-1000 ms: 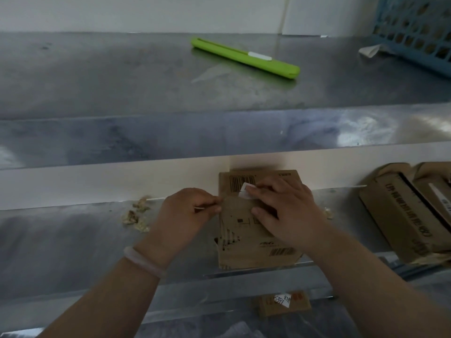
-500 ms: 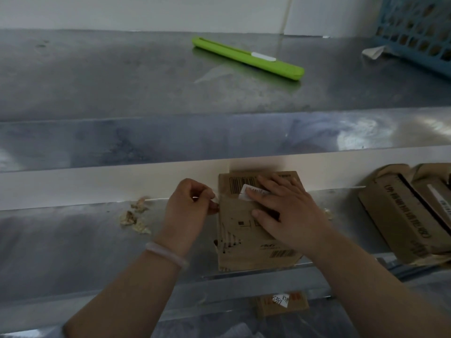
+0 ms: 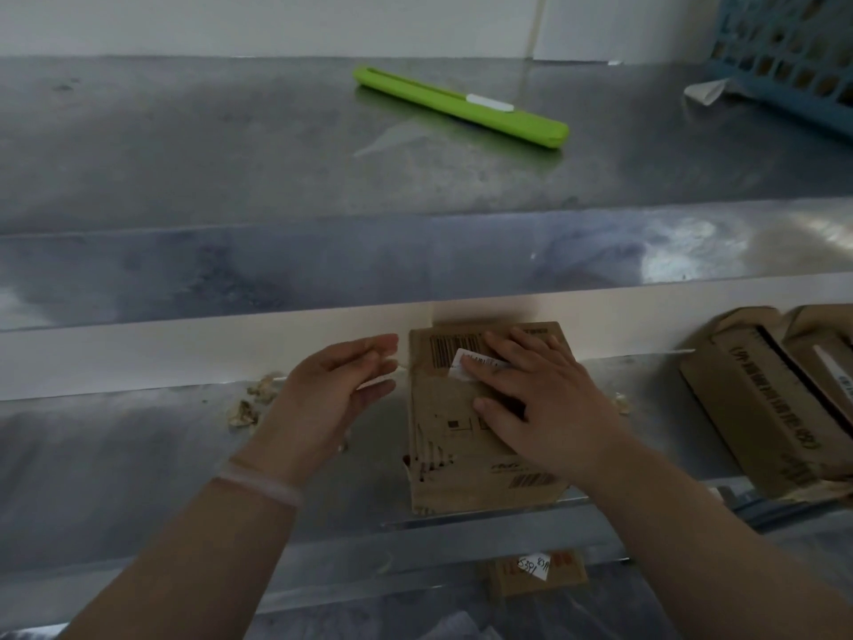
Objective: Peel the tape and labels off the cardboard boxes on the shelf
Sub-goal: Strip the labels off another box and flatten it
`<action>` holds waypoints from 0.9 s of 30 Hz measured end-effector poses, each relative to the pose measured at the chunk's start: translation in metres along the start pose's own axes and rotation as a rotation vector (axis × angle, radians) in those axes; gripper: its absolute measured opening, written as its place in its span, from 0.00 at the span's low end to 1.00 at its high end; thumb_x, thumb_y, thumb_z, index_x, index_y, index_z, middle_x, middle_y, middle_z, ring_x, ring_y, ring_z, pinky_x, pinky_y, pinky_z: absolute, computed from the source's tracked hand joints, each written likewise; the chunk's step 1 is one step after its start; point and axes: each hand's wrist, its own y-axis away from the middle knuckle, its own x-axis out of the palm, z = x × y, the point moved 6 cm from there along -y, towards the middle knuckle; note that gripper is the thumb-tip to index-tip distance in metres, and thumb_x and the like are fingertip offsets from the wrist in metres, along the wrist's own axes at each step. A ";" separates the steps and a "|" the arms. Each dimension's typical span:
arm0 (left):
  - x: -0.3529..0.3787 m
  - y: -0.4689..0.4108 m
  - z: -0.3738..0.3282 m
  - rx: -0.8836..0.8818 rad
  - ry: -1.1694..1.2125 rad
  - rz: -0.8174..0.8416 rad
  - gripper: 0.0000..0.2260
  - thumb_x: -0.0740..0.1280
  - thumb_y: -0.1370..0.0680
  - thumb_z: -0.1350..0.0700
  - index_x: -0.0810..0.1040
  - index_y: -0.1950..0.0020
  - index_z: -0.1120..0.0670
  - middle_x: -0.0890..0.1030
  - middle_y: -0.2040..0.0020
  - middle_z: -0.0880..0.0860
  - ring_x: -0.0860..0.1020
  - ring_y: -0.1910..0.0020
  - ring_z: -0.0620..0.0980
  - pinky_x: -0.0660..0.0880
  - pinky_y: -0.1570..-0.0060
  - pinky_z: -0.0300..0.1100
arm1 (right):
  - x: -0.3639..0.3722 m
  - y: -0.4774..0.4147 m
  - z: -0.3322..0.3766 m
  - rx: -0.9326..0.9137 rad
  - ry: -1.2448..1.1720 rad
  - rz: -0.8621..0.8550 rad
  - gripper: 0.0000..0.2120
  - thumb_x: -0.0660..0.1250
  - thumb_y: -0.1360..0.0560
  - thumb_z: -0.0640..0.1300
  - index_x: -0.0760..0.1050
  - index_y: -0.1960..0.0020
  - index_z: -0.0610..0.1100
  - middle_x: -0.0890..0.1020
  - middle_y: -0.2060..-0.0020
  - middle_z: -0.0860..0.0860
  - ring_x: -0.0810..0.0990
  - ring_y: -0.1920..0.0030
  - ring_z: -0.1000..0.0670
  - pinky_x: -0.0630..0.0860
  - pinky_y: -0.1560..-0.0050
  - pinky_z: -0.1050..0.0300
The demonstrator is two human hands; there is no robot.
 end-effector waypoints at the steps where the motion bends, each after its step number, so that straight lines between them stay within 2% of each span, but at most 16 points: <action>1: -0.002 0.003 -0.003 0.055 -0.129 0.016 0.10 0.61 0.20 0.65 0.82 0.49 0.56 0.84 0.50 0.52 0.81 0.47 0.49 0.80 0.49 0.42 | 0.000 0.000 0.000 -0.001 -0.003 -0.002 0.30 0.42 0.27 0.68 0.59 0.27 0.66 0.58 0.23 0.59 0.51 0.23 0.53 0.43 0.23 0.52; 4: -0.005 0.008 -0.021 0.314 -0.621 -0.007 0.08 0.67 0.22 0.60 0.83 0.52 0.48 0.85 0.54 0.44 0.82 0.53 0.42 0.79 0.51 0.38 | 0.000 0.000 0.000 -0.005 0.002 -0.003 0.30 0.42 0.27 0.68 0.59 0.27 0.66 0.58 0.23 0.59 0.51 0.23 0.54 0.43 0.23 0.52; 7: -0.005 0.014 -0.039 0.512 -0.850 -0.116 0.06 0.72 0.26 0.55 0.84 0.53 0.45 0.83 0.57 0.39 0.80 0.56 0.35 0.73 0.52 0.26 | -0.001 0.001 0.001 -0.007 0.004 -0.013 0.30 0.42 0.27 0.67 0.60 0.27 0.66 0.59 0.24 0.58 0.52 0.23 0.53 0.44 0.23 0.52; 8: -0.006 0.014 -0.041 0.540 -0.849 -0.152 0.05 0.73 0.27 0.55 0.84 0.54 0.45 0.83 0.57 0.40 0.80 0.57 0.35 0.73 0.53 0.26 | -0.001 0.001 0.001 -0.008 0.000 -0.014 0.30 0.42 0.27 0.67 0.60 0.27 0.65 0.59 0.24 0.58 0.52 0.23 0.53 0.45 0.23 0.51; 11: -0.001 0.013 -0.040 0.567 -0.777 -0.226 0.04 0.75 0.29 0.55 0.82 0.59 0.46 0.83 0.60 0.42 0.81 0.60 0.40 0.77 0.55 0.35 | -0.001 0.001 0.001 -0.005 -0.006 -0.014 0.30 0.42 0.28 0.67 0.60 0.27 0.66 0.59 0.24 0.58 0.52 0.23 0.53 0.46 0.23 0.50; 14: 0.011 0.017 -0.033 0.611 -0.754 -0.212 0.07 0.75 0.30 0.58 0.80 0.61 0.46 0.81 0.60 0.43 0.80 0.60 0.40 0.76 0.58 0.31 | -0.002 0.002 0.001 -0.008 -0.007 -0.024 0.30 0.43 0.27 0.67 0.61 0.27 0.65 0.60 0.24 0.57 0.53 0.23 0.52 0.45 0.23 0.51; 18: 0.014 0.017 -0.017 0.423 -0.535 -0.136 0.05 0.76 0.30 0.58 0.83 0.56 0.50 0.84 0.57 0.47 0.82 0.57 0.39 0.77 0.55 0.32 | -0.003 0.003 0.002 -0.012 -0.017 -0.050 0.29 0.45 0.27 0.66 0.64 0.28 0.63 0.63 0.25 0.56 0.56 0.23 0.50 0.48 0.23 0.49; 20: 0.013 0.014 -0.015 0.364 -0.500 -0.092 0.05 0.74 0.28 0.57 0.84 0.54 0.49 0.84 0.55 0.46 0.82 0.55 0.40 0.78 0.50 0.37 | -0.002 0.002 0.002 -0.013 -0.015 -0.048 0.29 0.45 0.26 0.66 0.65 0.28 0.63 0.63 0.25 0.55 0.56 0.23 0.50 0.49 0.23 0.48; 22: 0.017 0.014 -0.019 0.405 -0.574 -0.029 0.07 0.72 0.26 0.56 0.84 0.54 0.43 0.83 0.54 0.42 0.80 0.52 0.38 0.76 0.48 0.35 | -0.002 0.001 0.002 -0.017 -0.012 -0.041 0.29 0.45 0.26 0.66 0.64 0.27 0.63 0.63 0.24 0.56 0.55 0.23 0.51 0.49 0.23 0.47; 24: 0.022 0.014 -0.023 0.495 -0.734 0.004 0.13 0.70 0.25 0.57 0.81 0.57 0.37 0.80 0.54 0.40 0.77 0.51 0.34 0.71 0.52 0.26 | -0.001 0.001 0.002 -0.019 -0.010 -0.033 0.29 0.45 0.26 0.66 0.63 0.27 0.63 0.62 0.24 0.56 0.55 0.23 0.51 0.49 0.23 0.47; 27: 0.029 0.012 -0.027 0.599 -0.888 0.016 0.11 0.73 0.27 0.57 0.80 0.58 0.39 0.78 0.55 0.41 0.76 0.52 0.37 0.71 0.56 0.25 | -0.001 0.001 0.002 -0.017 -0.014 -0.034 0.29 0.44 0.27 0.66 0.62 0.27 0.64 0.61 0.24 0.56 0.54 0.23 0.51 0.49 0.23 0.47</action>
